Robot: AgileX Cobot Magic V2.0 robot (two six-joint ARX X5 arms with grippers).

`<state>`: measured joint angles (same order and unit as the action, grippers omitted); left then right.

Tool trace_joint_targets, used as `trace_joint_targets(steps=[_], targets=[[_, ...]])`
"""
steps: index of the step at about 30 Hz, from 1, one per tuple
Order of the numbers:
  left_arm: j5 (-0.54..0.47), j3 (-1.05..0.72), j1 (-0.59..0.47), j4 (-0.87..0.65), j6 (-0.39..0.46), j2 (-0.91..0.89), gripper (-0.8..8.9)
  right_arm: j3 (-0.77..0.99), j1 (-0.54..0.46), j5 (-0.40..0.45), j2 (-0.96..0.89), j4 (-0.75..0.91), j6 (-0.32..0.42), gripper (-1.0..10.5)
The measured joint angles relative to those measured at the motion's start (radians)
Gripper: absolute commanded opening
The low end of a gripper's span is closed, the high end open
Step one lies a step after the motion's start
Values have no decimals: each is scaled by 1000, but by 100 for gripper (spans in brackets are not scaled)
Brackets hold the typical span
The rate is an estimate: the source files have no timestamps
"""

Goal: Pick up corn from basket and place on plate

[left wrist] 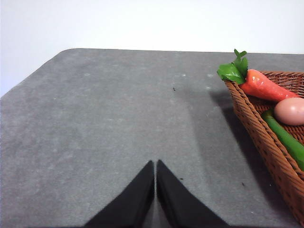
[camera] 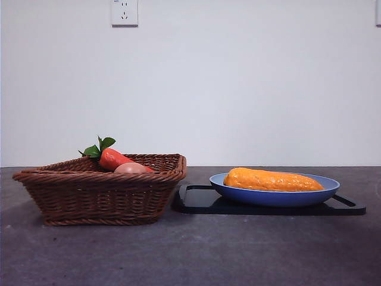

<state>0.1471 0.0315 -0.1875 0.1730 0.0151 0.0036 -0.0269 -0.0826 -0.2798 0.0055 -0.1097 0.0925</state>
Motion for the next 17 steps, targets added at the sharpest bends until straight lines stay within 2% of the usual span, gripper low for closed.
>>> trace_joint_targets(steps=[6, 17], targets=[[0, 0, 0, 0, 0, 0, 8, 2, 2, 1, -2, -69, 0, 2], [0, 0, 0, 0, 0, 0, 8, 2, 3, 23, -1, -65, -1, 2]])
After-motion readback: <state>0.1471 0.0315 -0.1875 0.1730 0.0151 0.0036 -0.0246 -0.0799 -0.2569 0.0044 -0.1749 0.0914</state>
